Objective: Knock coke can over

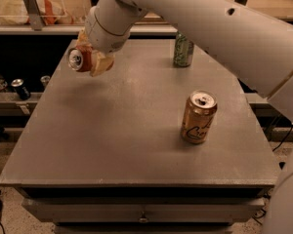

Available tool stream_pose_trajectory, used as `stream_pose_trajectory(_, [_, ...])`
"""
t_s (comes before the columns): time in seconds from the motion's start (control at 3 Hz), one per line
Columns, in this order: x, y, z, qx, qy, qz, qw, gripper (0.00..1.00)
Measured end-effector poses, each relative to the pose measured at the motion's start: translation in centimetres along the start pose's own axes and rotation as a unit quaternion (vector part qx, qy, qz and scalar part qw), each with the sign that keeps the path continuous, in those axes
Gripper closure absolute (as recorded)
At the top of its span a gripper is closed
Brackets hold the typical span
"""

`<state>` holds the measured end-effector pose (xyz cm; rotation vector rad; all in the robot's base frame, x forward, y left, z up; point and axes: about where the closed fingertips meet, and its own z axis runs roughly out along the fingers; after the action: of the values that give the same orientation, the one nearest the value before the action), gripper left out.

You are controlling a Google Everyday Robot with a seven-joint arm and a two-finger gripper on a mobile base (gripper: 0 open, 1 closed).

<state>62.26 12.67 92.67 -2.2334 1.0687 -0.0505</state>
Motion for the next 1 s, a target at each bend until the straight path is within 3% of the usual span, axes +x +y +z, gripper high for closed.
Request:
stream_pose_trajectory(0.33, [-0.6, 0.6, 0.4, -0.029, 0.022, -0.053, 0.9980, 1.00])
stream_pose_trajectory(0.67, [-1.4, 1.5, 1.1, -0.062, 0.050, -0.108, 0.9909, 1.00])
stream_pose_trajectory(1.0, [-2.0, 2.5, 2.2, -0.093, 0.074, -0.154, 0.9808, 1.00])
